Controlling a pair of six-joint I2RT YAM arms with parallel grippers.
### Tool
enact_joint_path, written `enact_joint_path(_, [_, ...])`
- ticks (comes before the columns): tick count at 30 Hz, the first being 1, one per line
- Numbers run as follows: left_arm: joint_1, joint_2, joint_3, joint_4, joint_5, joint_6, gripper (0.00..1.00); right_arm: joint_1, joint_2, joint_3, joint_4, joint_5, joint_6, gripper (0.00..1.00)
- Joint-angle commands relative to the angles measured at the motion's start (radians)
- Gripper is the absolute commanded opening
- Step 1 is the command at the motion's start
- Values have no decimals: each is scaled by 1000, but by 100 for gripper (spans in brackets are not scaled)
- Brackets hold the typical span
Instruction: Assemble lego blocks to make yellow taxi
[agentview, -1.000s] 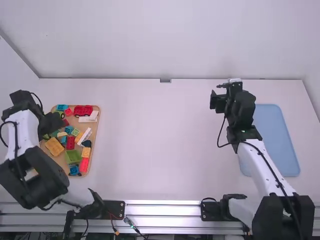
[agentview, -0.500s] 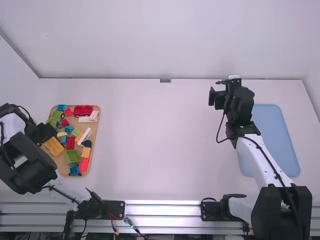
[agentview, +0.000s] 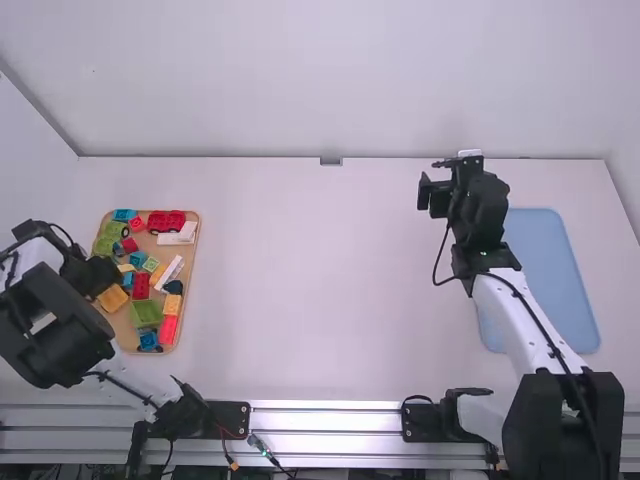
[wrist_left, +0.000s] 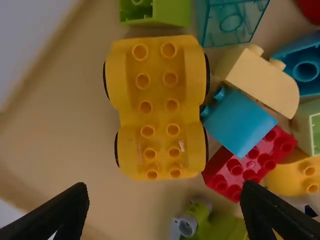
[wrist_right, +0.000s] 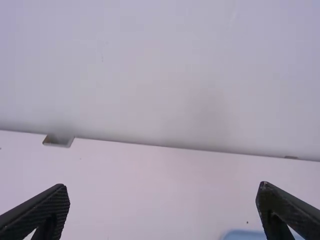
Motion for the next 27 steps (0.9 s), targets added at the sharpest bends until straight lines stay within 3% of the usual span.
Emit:
enact_joint_path(1, [0, 6, -24, 9, -1, 11, 82, 6, 7, 37, 4, 0, 2, 99])
enact_joint_path(17, [50, 51, -61, 74, -41, 12, 83, 6, 7, 37, 3, -2, 2, 99])
enact_joint_path(27, [45, 63, -60, 117, 38, 79, 86, 6, 7, 37, 10, -35, 2, 99])
